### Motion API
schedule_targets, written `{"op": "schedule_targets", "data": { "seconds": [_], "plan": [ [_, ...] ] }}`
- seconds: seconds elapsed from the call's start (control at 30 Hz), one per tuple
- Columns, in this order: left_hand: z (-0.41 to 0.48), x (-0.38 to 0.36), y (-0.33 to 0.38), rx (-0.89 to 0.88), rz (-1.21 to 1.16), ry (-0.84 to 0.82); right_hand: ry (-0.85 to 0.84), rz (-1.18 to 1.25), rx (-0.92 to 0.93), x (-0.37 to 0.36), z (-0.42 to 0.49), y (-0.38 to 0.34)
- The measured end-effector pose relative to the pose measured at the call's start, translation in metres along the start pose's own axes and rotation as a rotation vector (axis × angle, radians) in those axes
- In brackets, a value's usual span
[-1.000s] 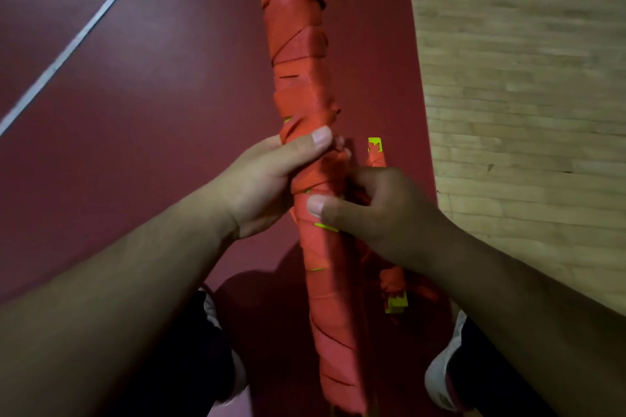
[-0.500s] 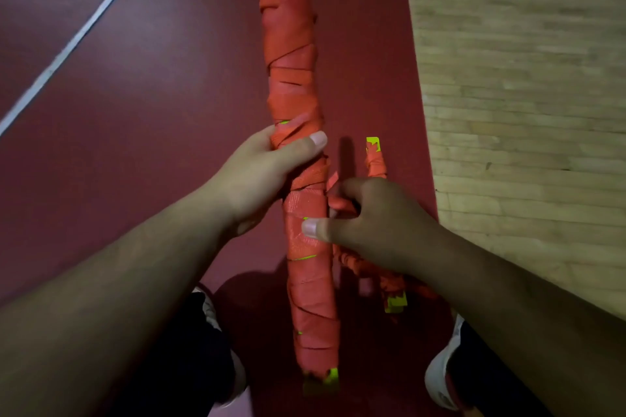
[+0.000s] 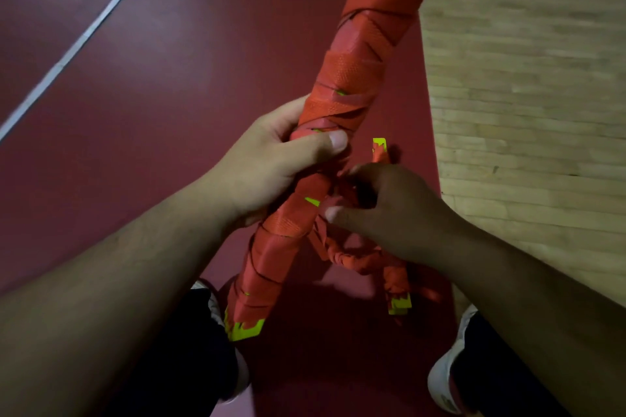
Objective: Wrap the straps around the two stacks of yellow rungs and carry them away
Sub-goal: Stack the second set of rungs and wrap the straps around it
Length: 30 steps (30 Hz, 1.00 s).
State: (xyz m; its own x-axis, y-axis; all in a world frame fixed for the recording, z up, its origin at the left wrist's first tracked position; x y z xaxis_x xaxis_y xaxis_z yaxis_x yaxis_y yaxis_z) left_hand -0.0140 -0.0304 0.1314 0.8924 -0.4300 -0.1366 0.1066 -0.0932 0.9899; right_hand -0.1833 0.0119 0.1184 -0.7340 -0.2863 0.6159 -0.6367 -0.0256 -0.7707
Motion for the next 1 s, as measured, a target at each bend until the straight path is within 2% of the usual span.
{"op": "schedule_targets", "data": {
  "seconds": [0.17, 0.3, 0.4, 0.53, 0.7, 0.87, 1.0],
  "plan": [
    [0.0, 0.014, -0.001, 0.107, -0.05, -0.019, -0.018, -0.046, -0.068, 0.005, 0.003, 0.006],
    [-0.002, 0.014, -0.003, 0.118, -0.077, -0.109, 0.142, 0.156, -0.056, 0.008, 0.006, 0.005],
    [0.0, 0.009, -0.005, 0.086, -0.093, -0.114, 0.154, 0.229, -0.103, 0.01, 0.007, 0.005],
    [0.005, 0.015, -0.005, 0.151, 0.02, 0.025, 0.056, 0.197, -0.121, 0.017, 0.005, 0.004],
    [0.005, 0.015, -0.013, 0.26, -0.214, 0.119, 0.029, 0.239, -0.141, 0.018, 0.004, 0.004],
    [0.009, 0.015, -0.005, 0.213, -0.135, 0.282, -0.02, 0.246, -0.167, 0.019, 0.003, 0.005],
    [0.012, 0.021, -0.002, 0.208, -0.135, 0.311, 0.01, 0.195, -0.193, 0.016, 0.006, 0.011]
  ]
}}
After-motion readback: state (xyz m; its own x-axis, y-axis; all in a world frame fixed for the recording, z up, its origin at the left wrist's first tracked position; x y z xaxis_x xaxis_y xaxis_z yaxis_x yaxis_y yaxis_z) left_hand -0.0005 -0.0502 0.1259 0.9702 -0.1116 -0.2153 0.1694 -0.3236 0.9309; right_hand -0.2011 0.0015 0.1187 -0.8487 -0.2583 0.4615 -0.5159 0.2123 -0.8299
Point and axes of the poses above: each hand's wrist, its own z-axis towards the middle knuckle, its own x-axis out of the back of the hand, y = z × x, the point moved 1 cm from there along z, towards the middle knuckle, and after that the axes turned 1 degree about z, right-handed, at the moved point
